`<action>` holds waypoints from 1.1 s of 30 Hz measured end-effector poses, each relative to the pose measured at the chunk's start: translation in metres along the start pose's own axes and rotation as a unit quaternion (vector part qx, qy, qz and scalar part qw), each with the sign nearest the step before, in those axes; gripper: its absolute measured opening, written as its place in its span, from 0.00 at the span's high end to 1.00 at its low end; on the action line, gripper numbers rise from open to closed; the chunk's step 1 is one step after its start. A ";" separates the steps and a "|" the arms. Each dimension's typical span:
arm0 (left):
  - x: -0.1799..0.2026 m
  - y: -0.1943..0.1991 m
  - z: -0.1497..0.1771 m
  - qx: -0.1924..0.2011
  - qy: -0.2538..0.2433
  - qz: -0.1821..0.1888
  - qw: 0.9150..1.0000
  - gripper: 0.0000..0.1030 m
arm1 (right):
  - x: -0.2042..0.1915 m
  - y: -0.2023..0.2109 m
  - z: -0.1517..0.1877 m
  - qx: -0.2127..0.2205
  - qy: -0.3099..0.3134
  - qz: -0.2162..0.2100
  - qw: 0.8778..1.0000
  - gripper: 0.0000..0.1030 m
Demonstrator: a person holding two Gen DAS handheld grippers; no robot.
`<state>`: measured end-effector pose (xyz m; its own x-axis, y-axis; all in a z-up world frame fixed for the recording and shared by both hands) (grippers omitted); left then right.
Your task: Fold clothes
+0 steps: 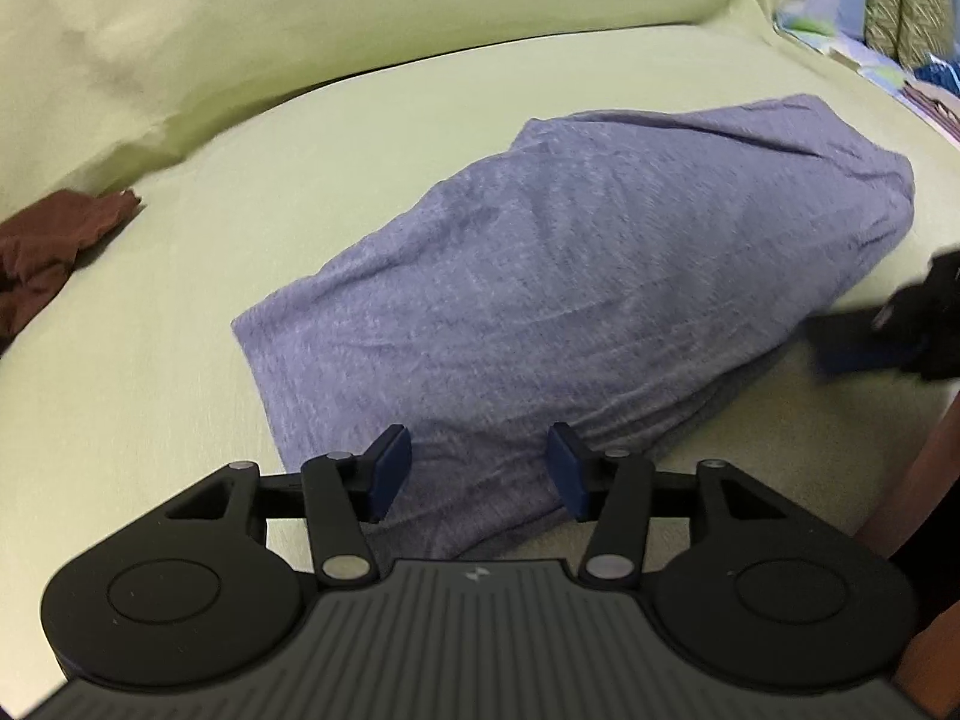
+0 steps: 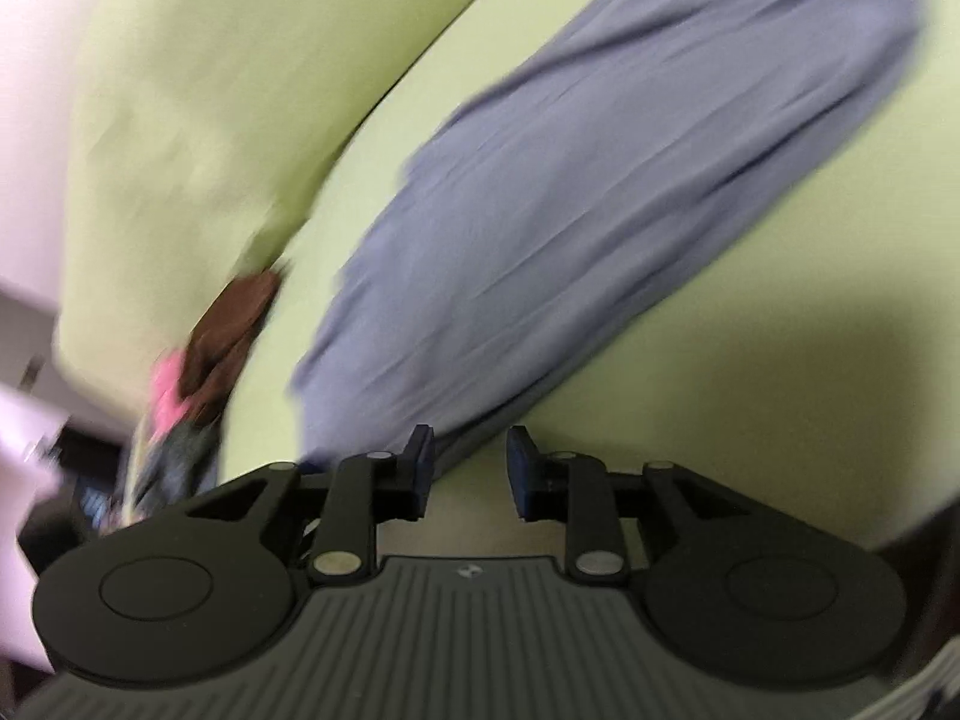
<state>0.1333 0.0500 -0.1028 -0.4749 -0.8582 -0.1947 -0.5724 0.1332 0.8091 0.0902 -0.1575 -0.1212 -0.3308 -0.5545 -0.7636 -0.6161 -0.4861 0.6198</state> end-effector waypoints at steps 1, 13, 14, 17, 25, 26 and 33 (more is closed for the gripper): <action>0.001 0.002 -0.002 0.004 0.002 0.000 1.000 0.47 | 0.009 0.010 -0.013 0.019 -0.008 0.009 1.000 0.77; 0.048 -0.006 -0.066 0.040 -0.054 0.023 0.998 0.47 | 0.053 0.042 -0.074 0.093 -0.061 0.031 0.993 0.79; 0.051 -0.013 -0.064 0.030 -0.057 0.022 0.998 0.47 | 0.053 0.041 -0.076 0.095 -0.062 0.031 0.993 0.86; 0.054 -0.022 -0.054 0.020 -0.054 0.022 0.998 0.46 | 0.052 0.041 -0.074 0.094 -0.048 0.035 0.994 1.00; 0.048 -0.013 -0.042 0.011 -0.047 0.017 0.999 0.46 | 0.057 0.042 -0.065 0.067 -0.012 0.050 0.996 0.96; 0.047 -0.010 -0.044 0.013 -0.051 0.014 0.999 0.46 | 0.053 0.043 -0.066 0.057 -0.002 0.052 0.997 0.94; 0.048 -0.009 -0.081 0.044 -0.061 0.010 0.997 0.46 | 0.002 0.074 -0.131 0.104 0.158 0.044 0.981 0.73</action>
<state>0.1693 -0.0322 -0.0743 -0.5618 -0.7885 -0.2503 -0.6159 0.1967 0.7629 0.1379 -0.2833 -0.0534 -0.1709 -0.7855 -0.5948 -0.7383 -0.2976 0.6052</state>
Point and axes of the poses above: each gripper's, at about its wrist camera, not at the fingertips, and y roughly against the way its jaws point, x to its right, z to its underside, the point moved 10 cm from there along -y, roughly the way its jaws point, and after that the axes turned 9 degrees about -y, right-handed, at the moved point
